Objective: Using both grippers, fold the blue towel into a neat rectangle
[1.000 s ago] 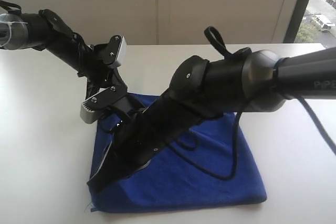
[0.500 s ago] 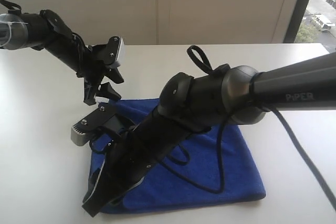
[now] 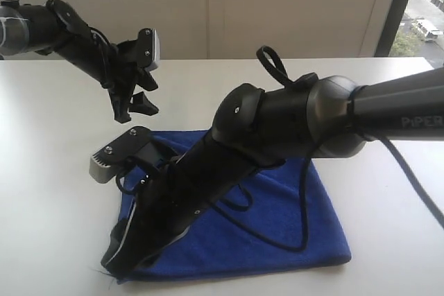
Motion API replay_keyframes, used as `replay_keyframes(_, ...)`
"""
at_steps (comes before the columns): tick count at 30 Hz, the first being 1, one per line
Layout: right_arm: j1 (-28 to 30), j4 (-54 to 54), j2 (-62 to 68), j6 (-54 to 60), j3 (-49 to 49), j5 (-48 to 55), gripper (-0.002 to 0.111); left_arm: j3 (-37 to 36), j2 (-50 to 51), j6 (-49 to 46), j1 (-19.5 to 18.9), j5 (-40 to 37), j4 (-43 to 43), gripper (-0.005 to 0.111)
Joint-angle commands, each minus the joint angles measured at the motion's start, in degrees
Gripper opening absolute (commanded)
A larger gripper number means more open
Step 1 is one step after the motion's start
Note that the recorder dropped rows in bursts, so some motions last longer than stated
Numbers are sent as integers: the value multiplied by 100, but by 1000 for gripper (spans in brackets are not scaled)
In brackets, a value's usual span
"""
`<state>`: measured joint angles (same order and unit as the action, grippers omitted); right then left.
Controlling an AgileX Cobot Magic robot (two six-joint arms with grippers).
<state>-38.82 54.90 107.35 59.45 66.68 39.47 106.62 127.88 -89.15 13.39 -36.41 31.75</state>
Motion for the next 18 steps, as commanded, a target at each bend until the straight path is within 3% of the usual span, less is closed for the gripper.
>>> replay_keyframes(1, 187, -771, -233, -329, -40, -184, 44, 14, -146, 522, -11, -673, 68, 63)
replay_keyframes(6, 566, -3208, -504, -2355, -40, -278, 30, 14, -110, 1148, -11, -2108, 214, 56)
replay_keyframes(9, 835, -4280, -524, -3370, -40, -309, 21, 14, -65, 1609, -11, -3165, 661, 30)
replay_keyframes(11, 1022, -4593, -524, -3597, -51, -393, 13, 14, -53, 1808, 2, -3355, 826, 3)
replay_keyframes(14, 1302, -4665, -548, -3597, -51, -489, 2, -206, -192, 2299, 74, -3355, 758, 0)
replay_keyframes(18, 1760, -4701, -561, -3597, -51, -784, 0, -769, -621, 2353, 383, -3355, 754, 0)
